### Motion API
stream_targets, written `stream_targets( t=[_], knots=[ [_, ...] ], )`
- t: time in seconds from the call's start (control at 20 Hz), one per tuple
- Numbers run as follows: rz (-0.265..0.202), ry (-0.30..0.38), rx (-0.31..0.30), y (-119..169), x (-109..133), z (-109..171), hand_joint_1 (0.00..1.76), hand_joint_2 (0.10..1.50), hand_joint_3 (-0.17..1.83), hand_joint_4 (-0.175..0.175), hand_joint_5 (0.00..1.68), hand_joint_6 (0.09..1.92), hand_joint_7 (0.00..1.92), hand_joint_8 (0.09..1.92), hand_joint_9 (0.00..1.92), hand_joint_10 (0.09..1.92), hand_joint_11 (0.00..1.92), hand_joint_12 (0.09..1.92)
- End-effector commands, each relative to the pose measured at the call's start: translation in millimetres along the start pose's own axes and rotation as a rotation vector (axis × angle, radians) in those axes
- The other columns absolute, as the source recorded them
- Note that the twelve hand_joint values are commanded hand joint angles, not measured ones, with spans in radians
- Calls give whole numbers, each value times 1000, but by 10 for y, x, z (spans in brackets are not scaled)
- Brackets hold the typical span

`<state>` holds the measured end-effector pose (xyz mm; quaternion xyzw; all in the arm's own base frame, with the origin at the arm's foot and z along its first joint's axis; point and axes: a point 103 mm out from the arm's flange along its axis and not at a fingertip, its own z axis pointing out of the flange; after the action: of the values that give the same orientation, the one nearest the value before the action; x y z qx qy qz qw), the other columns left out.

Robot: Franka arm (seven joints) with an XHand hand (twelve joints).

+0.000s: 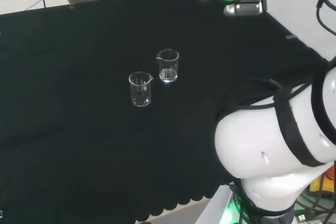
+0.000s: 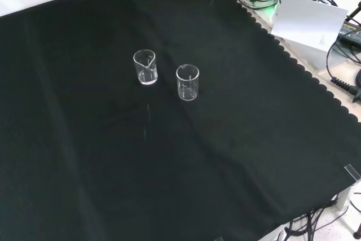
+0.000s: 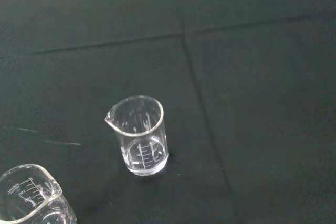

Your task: Pick up the beaker on the right.

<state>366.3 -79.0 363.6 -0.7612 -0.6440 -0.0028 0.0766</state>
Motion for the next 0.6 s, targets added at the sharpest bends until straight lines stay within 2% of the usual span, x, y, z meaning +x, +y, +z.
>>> stream_targets(
  t=[0.05, 0.3, 0.6],
  knots=[
    [-35, 114, 39, 735, -148, 675, 465, 1076, 297, -23, 448, 87, 226, 600, 366, 681, 104, 1389],
    [-55, 107, 104, 1007, -18, 1076, 471, 1044, 332, -25, 439, 87, 222, 615, 370, 679, 112, 1388],
    [-75, 124, 146, 1181, 34, 1361, 487, 956, 369, -25, 405, 87, 216, 632, 372, 685, 112, 1392]
  ],
)
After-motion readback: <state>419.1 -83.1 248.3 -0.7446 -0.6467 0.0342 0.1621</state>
